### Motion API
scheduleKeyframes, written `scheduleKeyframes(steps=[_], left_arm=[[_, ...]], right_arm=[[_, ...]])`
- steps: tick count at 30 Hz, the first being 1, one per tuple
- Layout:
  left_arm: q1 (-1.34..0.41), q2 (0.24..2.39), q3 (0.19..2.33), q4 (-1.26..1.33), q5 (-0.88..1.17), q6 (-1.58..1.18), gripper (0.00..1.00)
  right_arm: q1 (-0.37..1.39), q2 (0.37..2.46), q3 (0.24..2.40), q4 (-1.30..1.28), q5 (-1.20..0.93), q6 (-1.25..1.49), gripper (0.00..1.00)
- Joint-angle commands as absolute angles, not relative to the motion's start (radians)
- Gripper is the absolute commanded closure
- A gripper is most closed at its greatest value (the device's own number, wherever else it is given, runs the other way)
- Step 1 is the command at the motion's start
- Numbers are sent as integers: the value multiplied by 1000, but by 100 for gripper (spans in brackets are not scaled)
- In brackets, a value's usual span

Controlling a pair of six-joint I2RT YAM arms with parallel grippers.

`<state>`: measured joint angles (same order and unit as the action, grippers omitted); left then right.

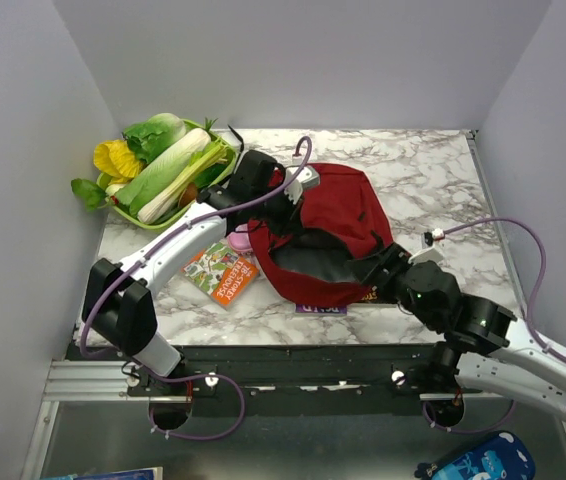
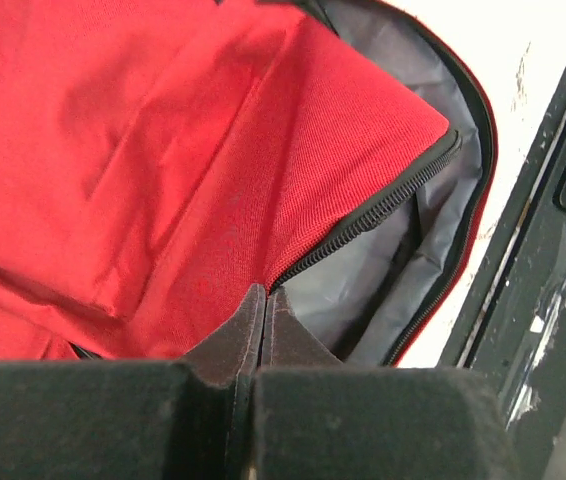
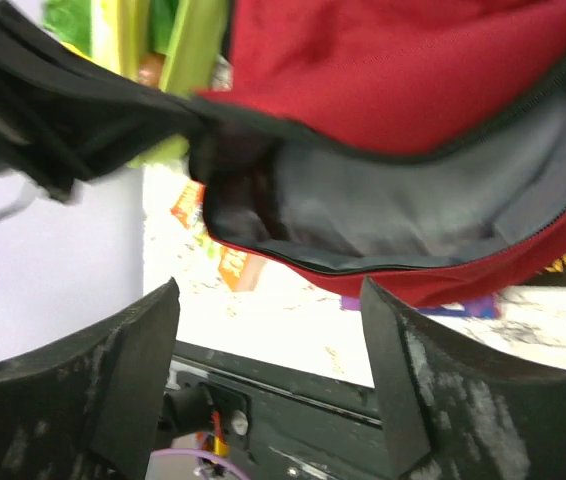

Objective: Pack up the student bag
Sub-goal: Adjust the student bag at the center of the board.

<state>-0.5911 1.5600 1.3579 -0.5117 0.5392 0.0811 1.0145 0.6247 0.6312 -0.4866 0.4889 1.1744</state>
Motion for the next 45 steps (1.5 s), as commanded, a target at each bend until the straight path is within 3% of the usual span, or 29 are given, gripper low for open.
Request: scheduleKeyframes(steps=[1,10,19,37,40,42,43,44,45], left_arm=[[-592,1479,1316,-502,588,89,100],[-592,1428,1272,-497,595,87,100],[-600,1358,1175,-491,629,112,100],[-629,1287,1121,-509,707,136,100],[-661,1276,1111,-543,706,178,100],[-701,1273,1103,-564,686,218,100],[-713,1272,1100,-569,674,227,100],[-725,1270,1095,-571,657,235,100],[-741,1272,1088,-565,643,241,100]], right_arm=[[1015,662,709,-549,568,1157,15],[1015,854,759,-541,489,1426,13],[1015,784,739,-505,574,1539,12],[1014,959,724,-563,650,1819,14],[1012,979,736,-561,698,1816,21],[1012,991,755,-565,727,1799,30],[1011,999,759,-568,733,1798,36],[1012,1000,765,-568,741,1792,51],[1011,1002,768,-568,742,1787,59]])
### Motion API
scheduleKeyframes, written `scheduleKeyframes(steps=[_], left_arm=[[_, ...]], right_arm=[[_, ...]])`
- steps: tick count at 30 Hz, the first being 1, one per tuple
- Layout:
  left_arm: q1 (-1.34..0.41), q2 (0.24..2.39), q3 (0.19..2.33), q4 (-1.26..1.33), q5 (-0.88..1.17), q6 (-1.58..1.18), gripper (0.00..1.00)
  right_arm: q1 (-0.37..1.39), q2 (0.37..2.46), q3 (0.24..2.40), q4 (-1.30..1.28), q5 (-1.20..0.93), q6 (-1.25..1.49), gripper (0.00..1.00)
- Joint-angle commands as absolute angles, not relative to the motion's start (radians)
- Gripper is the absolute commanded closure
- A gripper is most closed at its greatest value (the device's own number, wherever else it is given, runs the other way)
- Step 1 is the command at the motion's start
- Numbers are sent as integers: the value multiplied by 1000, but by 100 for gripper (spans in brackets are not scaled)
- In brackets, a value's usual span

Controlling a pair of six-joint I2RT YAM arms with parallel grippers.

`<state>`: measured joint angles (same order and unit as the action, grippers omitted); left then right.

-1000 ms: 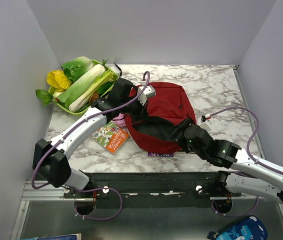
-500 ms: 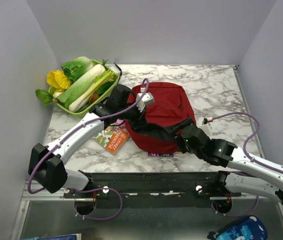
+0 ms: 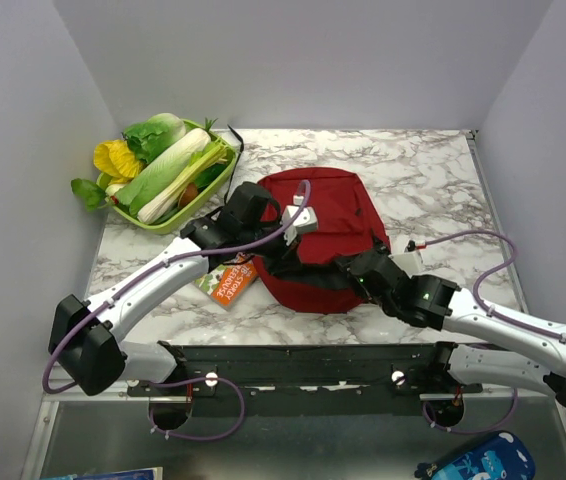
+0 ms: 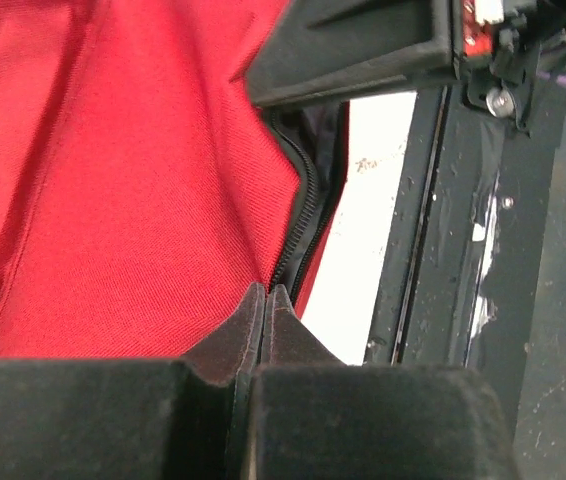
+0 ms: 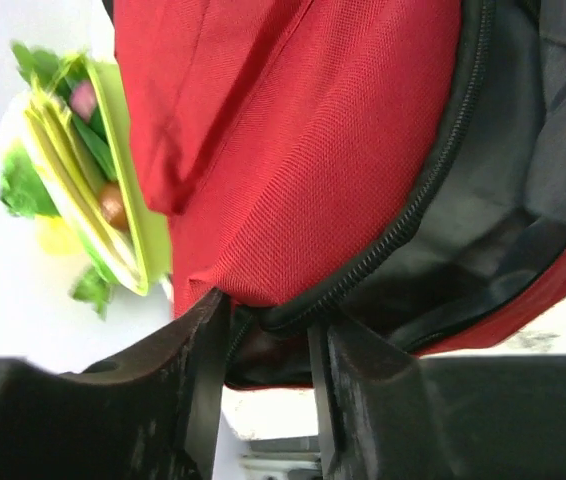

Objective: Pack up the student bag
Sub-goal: Adjust the student bag at the center of the board.

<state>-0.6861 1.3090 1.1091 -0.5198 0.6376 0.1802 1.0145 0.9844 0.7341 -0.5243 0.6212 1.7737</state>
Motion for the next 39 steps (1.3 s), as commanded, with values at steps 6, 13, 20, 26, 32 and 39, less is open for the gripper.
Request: scheduleKeyframes(steps=[6,13,20,26,32,39], left_arm=[[-744,1304,1095,-499,540,219,60],[-764,1319,1115,-445,584,187,21],[-808,1344,1062,-401,519,212,1],[-808,1422,1057,-293,310,255,16],[-802,1545,1183,-356,192,301,95],[-691,1644,1489,-321,143,230,100]], right_arm=[[1011,1015,799,-561,736,1750,97],[1011,1020,827,-555,738,1730,99],[1011,1042,856,-529,749,1700,99],[1011,1031,854,-479,712,1649,99],[1012,988,879,-423,752,1458,99],[1002,968,900,-382,844,1157,75]])
